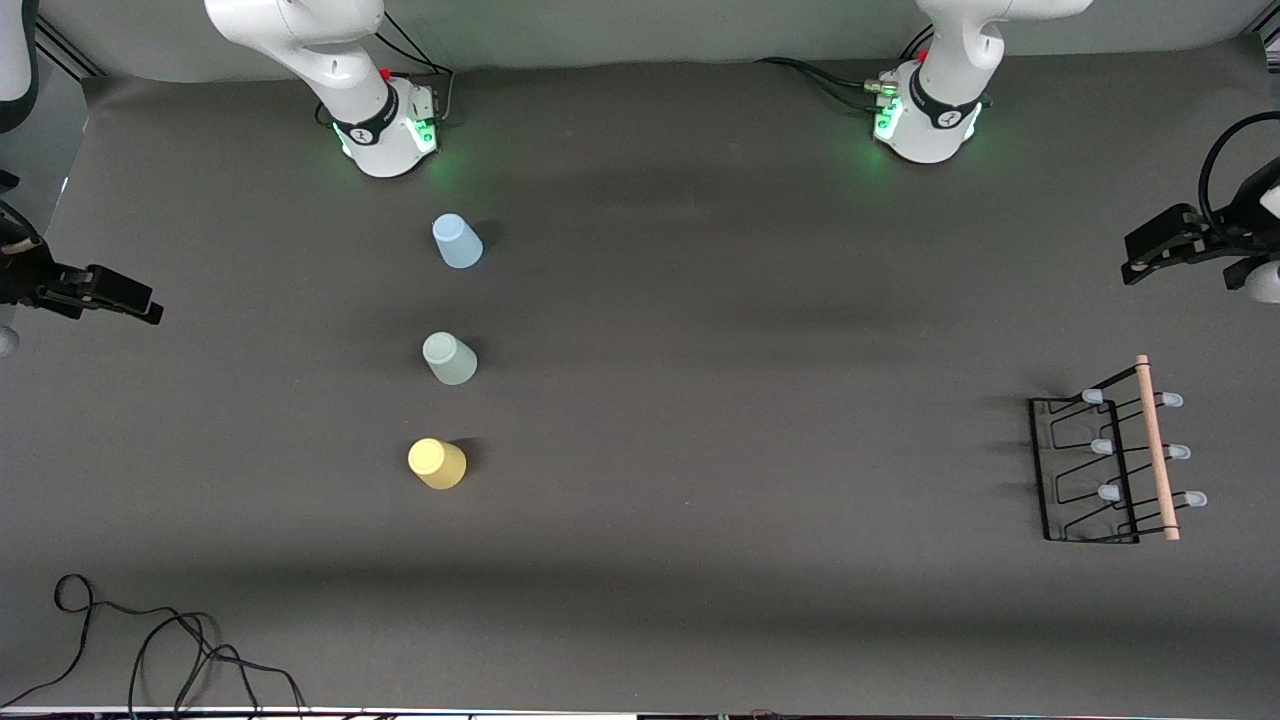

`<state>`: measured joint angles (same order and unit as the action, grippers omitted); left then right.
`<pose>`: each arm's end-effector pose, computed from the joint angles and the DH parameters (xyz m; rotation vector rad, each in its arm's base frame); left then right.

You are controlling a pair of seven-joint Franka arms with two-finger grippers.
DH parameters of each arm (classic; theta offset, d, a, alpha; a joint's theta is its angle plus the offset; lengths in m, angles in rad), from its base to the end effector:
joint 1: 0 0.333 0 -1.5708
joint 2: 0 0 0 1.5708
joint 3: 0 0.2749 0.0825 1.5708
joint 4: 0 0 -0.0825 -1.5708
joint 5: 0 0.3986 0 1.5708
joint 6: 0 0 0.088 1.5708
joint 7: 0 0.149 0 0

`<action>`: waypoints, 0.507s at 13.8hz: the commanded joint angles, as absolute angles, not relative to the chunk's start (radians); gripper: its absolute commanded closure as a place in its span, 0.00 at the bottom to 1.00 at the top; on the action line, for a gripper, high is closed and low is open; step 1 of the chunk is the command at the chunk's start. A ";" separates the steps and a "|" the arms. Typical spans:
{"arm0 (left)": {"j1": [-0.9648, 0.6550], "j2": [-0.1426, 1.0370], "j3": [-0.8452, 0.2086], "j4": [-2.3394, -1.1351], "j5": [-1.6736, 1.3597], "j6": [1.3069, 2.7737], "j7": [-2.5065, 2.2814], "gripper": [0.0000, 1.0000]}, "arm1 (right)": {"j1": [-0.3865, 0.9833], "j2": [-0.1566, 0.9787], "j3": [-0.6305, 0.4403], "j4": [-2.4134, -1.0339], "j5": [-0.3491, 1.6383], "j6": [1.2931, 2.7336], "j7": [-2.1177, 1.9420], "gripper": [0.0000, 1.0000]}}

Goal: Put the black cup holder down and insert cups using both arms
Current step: 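Reach the left gripper toward the wooden handle of the wire holder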

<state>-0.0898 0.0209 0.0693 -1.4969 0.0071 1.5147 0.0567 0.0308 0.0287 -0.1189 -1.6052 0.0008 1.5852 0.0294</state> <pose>0.5693 -0.0109 0.5604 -3.1308 0.1203 0.0050 0.5718 -0.0498 0.5096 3.1341 -0.1844 -0.0762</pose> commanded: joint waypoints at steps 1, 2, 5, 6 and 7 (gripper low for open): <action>-0.106 0.021 0.080 -1.485 -0.003 1.497 0.051 0.00 | 0.032 0.035 -0.115 -1.582 -0.005 1.574 0.012 0.00; -0.106 0.021 0.081 -1.485 -0.003 1.497 0.051 0.00 | 0.031 0.037 -0.115 -1.582 -0.005 1.574 0.008 0.00; -0.100 0.053 0.086 -1.503 0.001 1.549 0.067 0.00 | 0.028 0.035 -0.117 -1.583 -0.005 1.572 0.006 0.00; -0.078 0.080 0.087 -1.537 0.005 1.609 0.067 0.00 | 0.028 0.035 -0.117 -1.586 -0.005 1.572 0.006 0.00; -0.037 0.107 0.086 -1.569 0.006 1.677 0.069 0.00 | 0.028 0.034 -0.117 -1.586 -0.005 1.572 0.006 0.00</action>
<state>-0.0823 0.0522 0.0766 -1.5215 0.0081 1.5790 0.0577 0.0313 0.0288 -0.1178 -1.6050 0.0008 1.5852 0.0293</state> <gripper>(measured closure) 0.000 0.000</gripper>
